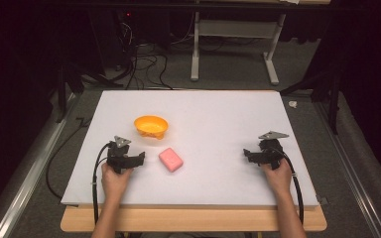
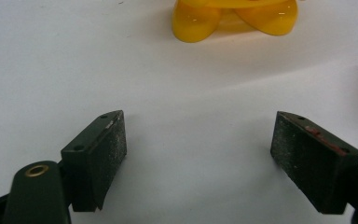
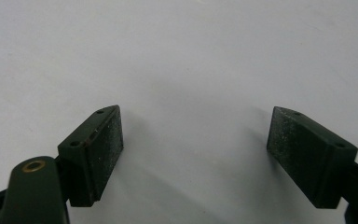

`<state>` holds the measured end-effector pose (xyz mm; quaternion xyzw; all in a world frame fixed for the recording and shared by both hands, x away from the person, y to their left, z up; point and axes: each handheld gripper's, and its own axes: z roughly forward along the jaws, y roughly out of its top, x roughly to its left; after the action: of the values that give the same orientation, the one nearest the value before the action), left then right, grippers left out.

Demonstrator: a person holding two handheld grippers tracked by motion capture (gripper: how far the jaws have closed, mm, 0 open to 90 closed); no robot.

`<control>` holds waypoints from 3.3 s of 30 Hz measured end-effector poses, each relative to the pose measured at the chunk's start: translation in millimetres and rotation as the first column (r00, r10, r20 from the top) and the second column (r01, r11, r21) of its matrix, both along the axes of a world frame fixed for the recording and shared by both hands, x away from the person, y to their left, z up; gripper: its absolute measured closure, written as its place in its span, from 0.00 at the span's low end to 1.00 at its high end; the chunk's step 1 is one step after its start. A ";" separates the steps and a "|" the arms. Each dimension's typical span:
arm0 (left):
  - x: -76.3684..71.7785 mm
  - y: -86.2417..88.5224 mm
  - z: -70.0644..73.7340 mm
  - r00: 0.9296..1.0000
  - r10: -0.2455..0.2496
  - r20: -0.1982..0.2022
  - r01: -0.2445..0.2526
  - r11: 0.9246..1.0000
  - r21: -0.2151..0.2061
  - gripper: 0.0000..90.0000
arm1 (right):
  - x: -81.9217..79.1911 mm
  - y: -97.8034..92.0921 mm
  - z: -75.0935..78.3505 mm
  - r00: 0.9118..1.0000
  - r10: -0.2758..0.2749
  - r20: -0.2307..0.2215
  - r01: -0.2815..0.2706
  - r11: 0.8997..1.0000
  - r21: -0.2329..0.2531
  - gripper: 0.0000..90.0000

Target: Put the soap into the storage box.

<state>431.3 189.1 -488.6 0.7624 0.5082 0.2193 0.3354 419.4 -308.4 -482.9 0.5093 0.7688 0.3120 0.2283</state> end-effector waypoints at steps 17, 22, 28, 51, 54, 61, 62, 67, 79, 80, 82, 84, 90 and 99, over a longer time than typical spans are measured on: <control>0.0 0.0 0.0 1.000 -0.001 -0.001 0.001 1.000 0.001 0.21 | 0.0 0.0 0.0 1.000 0.001 0.003 -0.001 1.000 -0.002 0.21; 0.0 0.0 0.1 1.000 0.000 -0.001 0.000 1.000 0.001 0.21 | 0.0 0.0 0.0 1.000 0.001 0.002 -0.001 1.000 -0.001 0.21; 0.1 0.2 0.3 1.000 -0.001 -0.005 0.001 1.000 0.001 0.21 | 0.0 0.0 0.0 1.000 0.000 0.001 0.000 1.000 0.000 0.21; 1.6 1.9 3.4 1.000 -0.007 -0.002 0.007 1.000 -0.017 0.17 | -0.1 0.2 0.0 1.000 0.001 0.003 -0.001 1.000 -0.005 0.21; 1.1 2.5 5.4 1.000 -0.017 -0.005 0.017 0.999 -0.045 0.17 | 0.0 0.0 0.0 1.000 0.001 0.002 -0.001 1.000 -0.004 0.21; -4.0 1.1 11.6 0.999 -0.040 0.019 0.041 0.997 -0.061 0.17 | -0.2 0.2 0.0 1.000 0.000 0.003 0.000 1.000 -0.005 0.21; -5.9 0.4 14.9 0.999 -0.046 0.027 0.048 0.997 -0.065 0.17 | -0.3 0.5 0.1 1.000 0.001 0.006 -0.001 1.000 -0.009 0.21; -10.3 -1.1 21.1 0.997 -0.055 0.055 0.060 0.994 -0.091 0.17 | -0.3 0.3 0.1 1.000 0.002 0.005 -0.002 1.000 -0.008 0.21; -22.1 -6.5 31.6 0.991 -0.098 0.089 0.108 0.987 -0.120 0.16 | -0.3 0.4 0.0 1.000 0.002 0.007 -0.002 1.000 -0.010 0.21; -23.2 -7.4 32.4 0.991 -0.102 0.091 0.113 0.986 -0.121 0.16 | -0.2 0.2 0.0 1.000 0.003 0.007 -0.003 1.000 -0.010 0.21; -25.3 -9.8 33.8 0.989 -0.118 0.090 0.129 0.983 -0.131 0.16 | -0.2 0.2 0.0 1.000 0.003 0.007 -0.003 1.000 -0.010 0.21; -26.7 -11.8 34.8 0.987 -0.129 0.091 0.140 0.982 -0.125 0.16 | -0.3 0.3 0.0 1.000 0.003 0.007 -0.003 1.000 -0.010 0.21; -31.0 -18.7 39.7 0.983 -0.153 0.105 0.166 0.978 -0.128 0.15 | -0.3 0.3 0.0 1.000 0.003 0.007 -0.003 1.000 -0.010 0.21; -37.4 -32.7 45.7 0.971 -0.211 0.115 0.225 0.966 -0.125 0.15 | -0.4 0.3 0.0 1.000 0.002 0.007 -0.002 1.000 -0.010 0.21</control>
<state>393.9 156.4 -442.8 0.7768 0.4173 0.1836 0.4345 419.0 -308.1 -482.9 0.5061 0.7702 0.3101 0.2335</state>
